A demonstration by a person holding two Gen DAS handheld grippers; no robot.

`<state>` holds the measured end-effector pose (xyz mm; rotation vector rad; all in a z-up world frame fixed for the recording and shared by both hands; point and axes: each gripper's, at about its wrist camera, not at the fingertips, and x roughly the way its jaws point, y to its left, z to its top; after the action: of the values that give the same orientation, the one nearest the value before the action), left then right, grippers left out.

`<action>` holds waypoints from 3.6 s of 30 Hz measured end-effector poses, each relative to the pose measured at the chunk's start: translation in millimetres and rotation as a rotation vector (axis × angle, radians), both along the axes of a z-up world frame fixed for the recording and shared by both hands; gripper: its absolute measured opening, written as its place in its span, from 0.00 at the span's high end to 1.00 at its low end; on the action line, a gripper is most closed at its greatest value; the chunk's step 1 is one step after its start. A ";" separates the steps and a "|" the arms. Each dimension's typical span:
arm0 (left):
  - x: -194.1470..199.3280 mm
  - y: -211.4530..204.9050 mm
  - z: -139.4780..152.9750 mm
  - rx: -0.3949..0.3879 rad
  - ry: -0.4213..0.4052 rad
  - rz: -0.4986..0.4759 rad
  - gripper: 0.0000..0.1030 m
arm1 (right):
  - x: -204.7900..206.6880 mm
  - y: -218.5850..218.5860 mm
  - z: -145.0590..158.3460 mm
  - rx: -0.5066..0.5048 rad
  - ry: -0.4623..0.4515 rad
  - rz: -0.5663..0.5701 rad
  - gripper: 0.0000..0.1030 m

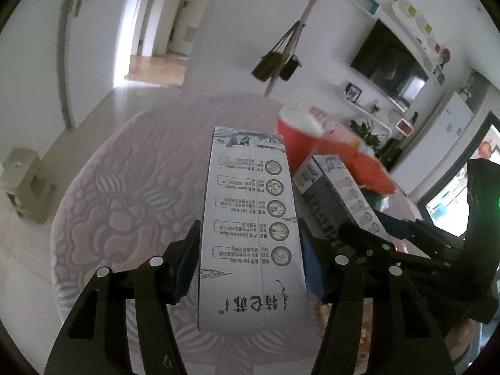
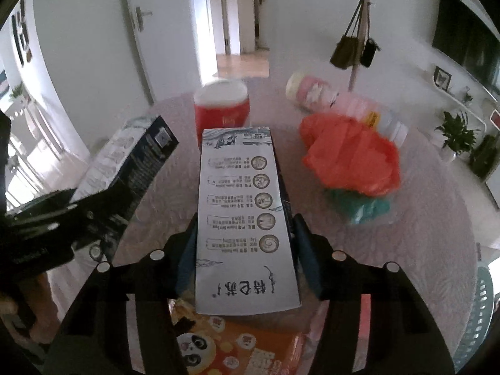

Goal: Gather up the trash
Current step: 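Grasp the long white printed box with the right tool, then carry the white box to the blue basket and open the right tool, then move both tools back over the table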

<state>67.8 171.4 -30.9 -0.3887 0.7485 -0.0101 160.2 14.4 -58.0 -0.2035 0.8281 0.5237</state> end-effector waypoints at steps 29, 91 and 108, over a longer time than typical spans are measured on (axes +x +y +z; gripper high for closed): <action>40.8 -291.0 66.3 0.005 -0.166 -0.459 0.45 | -60.3 -338.2 61.3 0.207 -0.195 -0.650 0.48; -35.4 -120.8 -0.5 0.158 -0.028 -0.220 0.24 | -41.8 -135.3 -2.3 0.205 0.030 -0.136 0.60; -0.8 -97.8 -30.4 0.100 0.132 -0.322 0.69 | -39.3 -146.7 -19.6 0.198 0.198 -0.063 0.60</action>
<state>67.0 73.5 -61.2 -0.1713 0.9325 -0.2505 121.0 -132.2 -77.6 0.0571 0.9659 0.5688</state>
